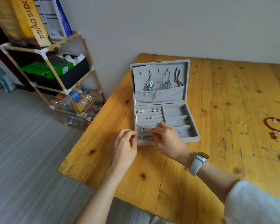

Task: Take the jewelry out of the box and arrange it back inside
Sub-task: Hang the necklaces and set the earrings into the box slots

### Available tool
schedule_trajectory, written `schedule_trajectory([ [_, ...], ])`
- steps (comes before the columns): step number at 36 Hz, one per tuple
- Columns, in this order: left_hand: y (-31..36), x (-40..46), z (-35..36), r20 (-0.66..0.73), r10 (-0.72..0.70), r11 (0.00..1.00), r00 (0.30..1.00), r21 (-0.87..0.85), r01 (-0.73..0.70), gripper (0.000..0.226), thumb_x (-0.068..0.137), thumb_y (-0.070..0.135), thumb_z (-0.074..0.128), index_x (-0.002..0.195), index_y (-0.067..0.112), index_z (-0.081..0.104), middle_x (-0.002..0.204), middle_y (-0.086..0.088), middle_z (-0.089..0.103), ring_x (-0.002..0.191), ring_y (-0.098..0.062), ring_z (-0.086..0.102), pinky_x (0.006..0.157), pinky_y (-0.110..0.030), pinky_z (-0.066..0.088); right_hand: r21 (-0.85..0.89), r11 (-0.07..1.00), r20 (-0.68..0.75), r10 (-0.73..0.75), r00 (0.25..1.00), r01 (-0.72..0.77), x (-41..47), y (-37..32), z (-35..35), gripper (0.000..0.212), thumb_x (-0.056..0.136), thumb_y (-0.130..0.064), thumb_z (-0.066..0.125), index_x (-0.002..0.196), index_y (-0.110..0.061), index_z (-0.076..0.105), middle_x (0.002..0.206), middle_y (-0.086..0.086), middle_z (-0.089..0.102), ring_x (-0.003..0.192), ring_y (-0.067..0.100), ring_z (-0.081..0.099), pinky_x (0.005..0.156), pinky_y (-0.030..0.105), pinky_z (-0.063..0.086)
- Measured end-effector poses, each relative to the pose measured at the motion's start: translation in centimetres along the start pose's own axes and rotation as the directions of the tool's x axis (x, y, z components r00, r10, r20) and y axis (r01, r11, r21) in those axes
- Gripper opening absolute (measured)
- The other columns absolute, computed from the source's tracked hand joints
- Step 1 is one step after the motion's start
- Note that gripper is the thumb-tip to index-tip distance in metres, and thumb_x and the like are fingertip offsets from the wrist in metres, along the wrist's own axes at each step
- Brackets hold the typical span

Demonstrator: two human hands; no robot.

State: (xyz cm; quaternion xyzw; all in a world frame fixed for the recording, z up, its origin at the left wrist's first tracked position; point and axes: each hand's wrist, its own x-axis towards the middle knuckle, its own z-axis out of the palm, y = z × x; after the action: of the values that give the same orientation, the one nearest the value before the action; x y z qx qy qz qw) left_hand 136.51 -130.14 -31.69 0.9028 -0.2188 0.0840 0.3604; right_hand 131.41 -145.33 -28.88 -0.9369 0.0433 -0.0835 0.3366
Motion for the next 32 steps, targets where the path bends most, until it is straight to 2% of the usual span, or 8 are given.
schedule_trajectory([
  [3, 1.6, 0.4, 0.5, -0.030, 0.036, 0.999, 0.999, -0.010, -0.036, 0.017, 0.080, 0.010, 0.056, 0.093, 0.013, 0.067, 0.099, -0.002, 0.061, 0.093, -0.026, 0.060, 0.084, -0.042, 0.048, 0.057, 0.998, -0.084, 0.029, 0.996, -0.025, -1.2, 1.3, -1.6, 0.028, 0.089, -0.004, 0.048, 0.108, -0.014, 0.066, 0.092, -0.003, 0.049, 0.081, 0.019, 0.055, 0.075, 0.018, 0.037],
  [5, 3.4, 0.9, 1.3, -0.016, 0.071, 0.997, 0.997, -0.033, -0.072, 0.016, 0.080, 0.009, 0.059, 0.094, 0.013, 0.067, 0.098, -0.003, 0.061, 0.093, -0.026, 0.059, 0.083, -0.042, 0.048, 0.069, 0.997, -0.129, 0.056, 0.990, -0.047, -2.2, 2.4, -3.0, 0.026, 0.089, -0.004, 0.050, 0.106, -0.013, 0.067, 0.091, -0.003, 0.052, 0.075, 0.013, 0.053, 0.072, 0.014, 0.034],
  [10, 9.1, 1.9, 4.5, 0.089, 0.204, 0.977, 0.975, -0.077, -0.198, 0.020, 0.082, 0.015, 0.053, 0.096, 0.014, 0.067, 0.096, -0.003, 0.064, 0.094, -0.024, 0.057, 0.085, -0.035, 0.044, 0.025, 0.986, -0.228, 0.169, 0.959, -0.167, -4.7, 6.4, -6.6, 0.022, 0.088, -0.005, 0.053, 0.101, -0.013, 0.068, 0.085, -0.005, 0.055, 0.071, 0.013, 0.053, 0.069, 0.020, 0.039],
  [13, 12.6, 2.3, 7.2, 0.181, 0.288, 0.957, 0.940, -0.101, -0.274, 0.026, 0.083, 0.020, 0.047, 0.098, 0.014, 0.067, 0.099, -0.004, 0.065, 0.096, -0.026, 0.057, 0.086, -0.039, 0.046, -0.004, 0.959, -0.303, 0.269, 0.914, -0.284, -5.9, 9.5, -8.5, 0.021, 0.085, -0.003, 0.054, 0.097, -0.012, 0.069, 0.091, 0.002, 0.063, 0.083, 0.022, 0.060, 0.075, 0.027, 0.042],
  [18, 16.7, 3.0, 11.9, 0.334, 0.389, 0.921, 0.858, -0.122, -0.370, 0.024, 0.093, 0.016, 0.049, 0.112, 0.014, 0.062, 0.111, -0.003, 0.059, 0.107, -0.021, 0.052, 0.095, -0.035, 0.040, -0.121, 0.882, -0.415, 0.372, 0.830, -0.455, -7.5, 14.5, -11.2, 0.017, 0.089, -0.012, 0.053, 0.099, -0.014, 0.066, 0.098, 0.006, 0.064, 0.095, 0.025, 0.051, 0.081, 0.034, 0.041],
  [21, 18.5, 3.6, 14.0, 0.396, 0.383, 0.921, 0.835, -0.088, -0.381, 0.027, 0.094, 0.017, 0.046, 0.118, 0.014, 0.059, 0.115, -0.002, 0.056, 0.110, -0.020, 0.049, 0.095, -0.034, 0.041, -0.196, 0.829, -0.437, 0.404, 0.804, -0.523, -7.7, 16.6, -11.9, 0.022, 0.091, -0.024, 0.052, 0.108, -0.016, 0.064, 0.103, 0.006, 0.062, 0.098, 0.025, 0.049, 0.080, 0.038, 0.041],
  [26, 19.0, 4.0, 17.1, 0.446, 0.283, 0.947, 0.849, 0.012, -0.322, 0.031, 0.093, 0.018, 0.048, 0.124, 0.018, 0.055, 0.121, 0.000, 0.053, 0.115, -0.019, 0.046, 0.096, -0.031, 0.040, -0.296, 0.799, -0.411, 0.389, 0.825, -0.524, -6.8, 17.4, -11.4, 0.028, 0.092, -0.031, 0.048, 0.115, -0.021, 0.059, 0.110, 0.003, 0.058, 0.105, 0.024, 0.045, 0.084, 0.037, 0.035],
  [32, 18.5, 3.8, 18.2, 0.403, 0.268, 0.956, 0.875, 0.005, -0.295, 0.030, 0.092, 0.022, 0.051, 0.122, 0.019, 0.056, 0.118, 0.002, 0.052, 0.114, -0.017, 0.042, 0.099, -0.029, 0.035, -0.331, 0.787, -0.445, 0.357, 0.821, -0.521, -6.3, 17.9, -10.8, 0.021, 0.092, -0.029, 0.046, 0.101, -0.018, 0.062, 0.102, 0.002, 0.059, 0.099, 0.024, 0.047, 0.080, 0.036, 0.031],
])
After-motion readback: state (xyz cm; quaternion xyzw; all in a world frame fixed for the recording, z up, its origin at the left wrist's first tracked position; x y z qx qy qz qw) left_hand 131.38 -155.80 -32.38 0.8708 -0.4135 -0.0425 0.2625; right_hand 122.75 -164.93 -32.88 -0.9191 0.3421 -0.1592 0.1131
